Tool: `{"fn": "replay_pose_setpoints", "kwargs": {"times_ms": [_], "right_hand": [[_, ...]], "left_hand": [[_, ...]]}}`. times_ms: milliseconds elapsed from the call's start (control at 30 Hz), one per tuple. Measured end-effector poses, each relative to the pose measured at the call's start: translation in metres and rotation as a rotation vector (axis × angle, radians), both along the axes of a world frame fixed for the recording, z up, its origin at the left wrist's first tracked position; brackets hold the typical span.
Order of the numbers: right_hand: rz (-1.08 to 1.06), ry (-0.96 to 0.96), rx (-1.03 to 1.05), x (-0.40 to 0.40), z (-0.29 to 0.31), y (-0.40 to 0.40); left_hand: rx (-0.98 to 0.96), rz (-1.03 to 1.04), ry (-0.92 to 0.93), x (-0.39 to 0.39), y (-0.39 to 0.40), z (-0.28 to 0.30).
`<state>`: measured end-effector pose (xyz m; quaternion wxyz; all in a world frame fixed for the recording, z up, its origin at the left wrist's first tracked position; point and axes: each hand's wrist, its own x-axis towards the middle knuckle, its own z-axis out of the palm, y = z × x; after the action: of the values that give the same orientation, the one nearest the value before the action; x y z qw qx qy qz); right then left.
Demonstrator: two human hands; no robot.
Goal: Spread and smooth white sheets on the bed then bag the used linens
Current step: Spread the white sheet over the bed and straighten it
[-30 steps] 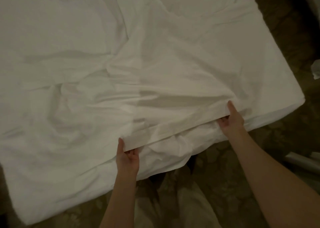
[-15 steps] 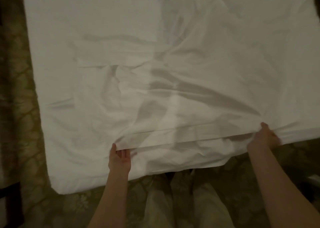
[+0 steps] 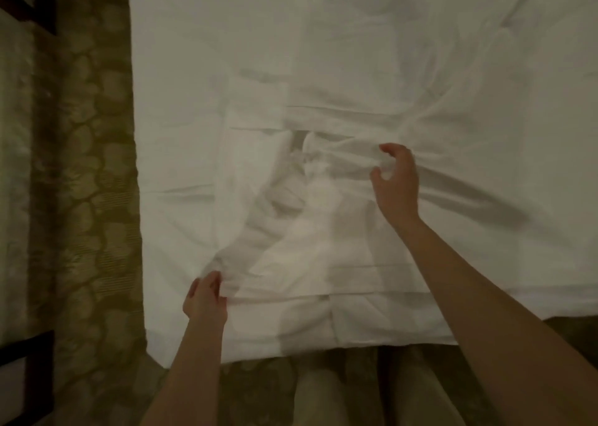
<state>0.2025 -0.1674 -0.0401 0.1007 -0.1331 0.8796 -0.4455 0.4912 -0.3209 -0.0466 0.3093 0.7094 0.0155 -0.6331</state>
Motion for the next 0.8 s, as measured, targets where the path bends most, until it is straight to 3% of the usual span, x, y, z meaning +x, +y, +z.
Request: {"fn": "replay_pose_setpoints", "kwargs": {"times_ms": [133, 233, 367, 467, 567, 667, 733, 800], "right_hand": [[0.198, -0.098, 0.131, 0.017, -0.016, -0.042], [0.343, -0.130, 0.235, 0.022, -0.027, -0.060], [0.418, -0.092, 0.326, 0.005, -0.033, -0.087], [0.381, -0.146, 0.275, -0.015, -0.029, -0.110], [0.068, -0.511, 0.008, -0.031, -0.022, -0.135], [-0.458, -1.065, -0.562, -0.050, -0.011, -0.154], [-0.697, -1.213, -0.843, -0.058, -0.012, -0.162], [-0.765, -1.223, -0.944, -0.061, -0.015, -0.172]], "left_hand": [[0.004, -0.426, -0.315, 0.020, -0.010, -0.002], [-0.066, -0.592, -0.398, 0.019, -0.013, 0.000], [-0.216, -0.659, -0.354, -0.025, -0.037, 0.005], [-0.322, -0.722, -0.323, -0.076, -0.061, 0.000], [-0.424, -0.783, -0.347, -0.122, -0.084, -0.007], [-0.597, -0.799, -0.487, -0.161, -0.105, -0.011], [-0.748, -0.846, -0.566, -0.188, -0.120, -0.010], [-0.949, -1.048, -0.632, -0.213, -0.134, -0.012]]}}
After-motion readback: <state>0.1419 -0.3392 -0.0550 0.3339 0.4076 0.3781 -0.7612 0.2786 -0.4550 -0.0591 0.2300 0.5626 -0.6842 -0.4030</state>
